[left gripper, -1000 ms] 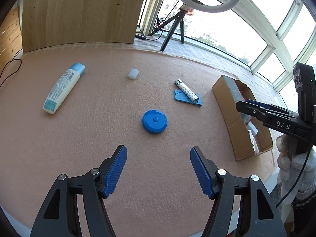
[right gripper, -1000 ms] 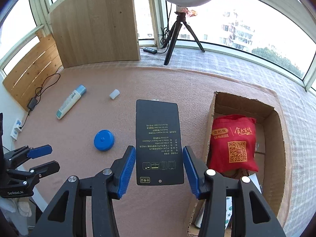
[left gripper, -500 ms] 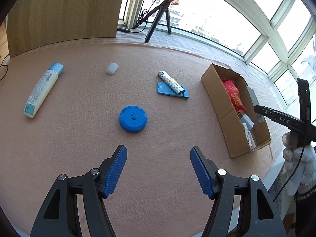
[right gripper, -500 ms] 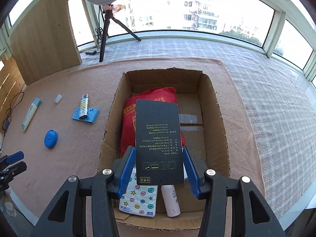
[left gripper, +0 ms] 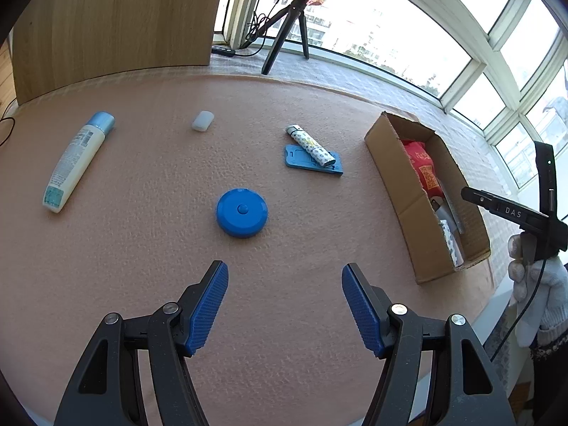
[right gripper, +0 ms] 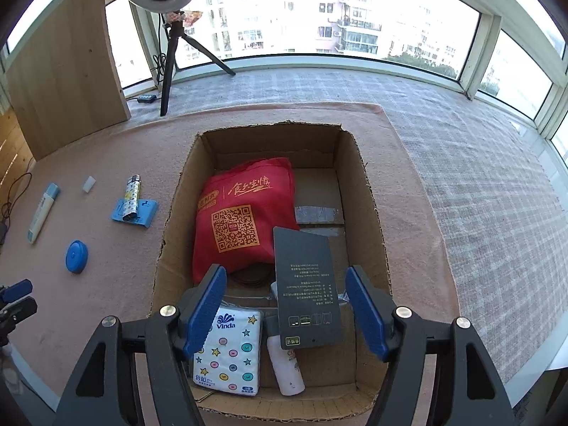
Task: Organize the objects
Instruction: 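Lower the black card into the box and open the right gripper, then move the right tool to the blue round tape measure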
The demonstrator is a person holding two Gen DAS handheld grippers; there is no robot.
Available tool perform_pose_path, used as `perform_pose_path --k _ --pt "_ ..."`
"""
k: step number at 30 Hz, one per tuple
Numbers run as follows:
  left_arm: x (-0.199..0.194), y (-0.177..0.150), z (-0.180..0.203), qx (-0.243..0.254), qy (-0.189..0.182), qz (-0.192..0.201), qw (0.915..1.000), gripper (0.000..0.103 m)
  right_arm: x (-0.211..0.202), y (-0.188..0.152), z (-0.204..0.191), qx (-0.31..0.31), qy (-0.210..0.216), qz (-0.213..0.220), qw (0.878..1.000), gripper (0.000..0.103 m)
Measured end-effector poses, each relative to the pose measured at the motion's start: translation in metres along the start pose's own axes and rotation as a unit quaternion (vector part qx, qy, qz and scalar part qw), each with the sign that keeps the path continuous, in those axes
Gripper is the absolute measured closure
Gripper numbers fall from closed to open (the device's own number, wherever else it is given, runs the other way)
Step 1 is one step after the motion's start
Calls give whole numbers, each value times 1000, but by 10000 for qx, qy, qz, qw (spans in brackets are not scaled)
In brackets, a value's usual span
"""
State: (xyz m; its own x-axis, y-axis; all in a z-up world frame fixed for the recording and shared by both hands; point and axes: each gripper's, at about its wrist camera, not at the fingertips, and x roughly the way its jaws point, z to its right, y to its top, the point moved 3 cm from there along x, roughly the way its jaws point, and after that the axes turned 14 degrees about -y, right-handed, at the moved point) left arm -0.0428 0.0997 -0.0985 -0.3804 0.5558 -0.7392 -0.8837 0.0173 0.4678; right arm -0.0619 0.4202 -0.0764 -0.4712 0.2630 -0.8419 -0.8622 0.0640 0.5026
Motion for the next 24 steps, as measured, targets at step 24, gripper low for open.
perform_pose_path --k 24 --pt "1 -1 -27 31 94 -138 9999 28 -36 -2 -105 73 1638 -88 9864 37"
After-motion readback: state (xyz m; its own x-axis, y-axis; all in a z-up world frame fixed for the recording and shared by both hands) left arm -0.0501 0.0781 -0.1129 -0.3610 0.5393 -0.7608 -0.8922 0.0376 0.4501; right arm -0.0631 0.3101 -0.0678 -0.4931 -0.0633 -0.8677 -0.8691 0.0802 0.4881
